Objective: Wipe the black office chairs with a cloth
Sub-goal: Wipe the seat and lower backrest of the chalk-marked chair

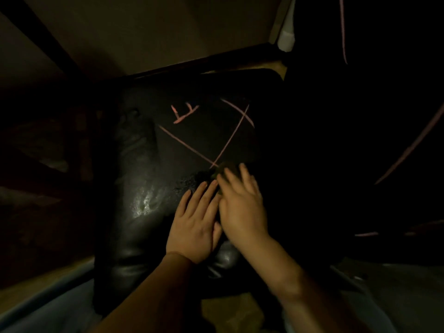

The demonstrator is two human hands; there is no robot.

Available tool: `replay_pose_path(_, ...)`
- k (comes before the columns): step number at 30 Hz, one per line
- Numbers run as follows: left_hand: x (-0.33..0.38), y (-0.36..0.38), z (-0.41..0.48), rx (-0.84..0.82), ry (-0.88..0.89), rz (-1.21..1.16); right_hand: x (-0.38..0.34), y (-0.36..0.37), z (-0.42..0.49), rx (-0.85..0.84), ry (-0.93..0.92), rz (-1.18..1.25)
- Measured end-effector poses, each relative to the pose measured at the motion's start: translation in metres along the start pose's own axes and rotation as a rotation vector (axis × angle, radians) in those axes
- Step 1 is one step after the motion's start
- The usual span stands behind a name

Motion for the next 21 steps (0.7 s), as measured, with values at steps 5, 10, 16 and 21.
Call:
replay_pose_path(5,0.009,0.003,0.001,0.061,-0.07,-0.006,0.007,0.001,0.002,-0.068,-0.057,0.013)
replay_pose_path(10,0.013,0.003,0.003,0.1,-0.093,-0.005,0.038,-0.014,0.014,-0.071,-0.079,-0.045)
replay_pose_path(16,0.015,0.004,0.003,0.119,-0.119,-0.011,0.14,-0.06,0.028,0.127,0.233,0.013)
replay_pose_path(21,0.018,0.006,0.004,0.116,-0.144,-0.013,0.141,-0.057,0.03,0.163,0.252,0.057)
Point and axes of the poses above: each hand's wrist, its own z-axis towards the middle knuckle, its own y-axis out of the palm, x = y × z, the point moved 6 cm from there along z, towards the middle knuckle, and after that the axes turned 6 degrees about x, right-handed, at the moved point
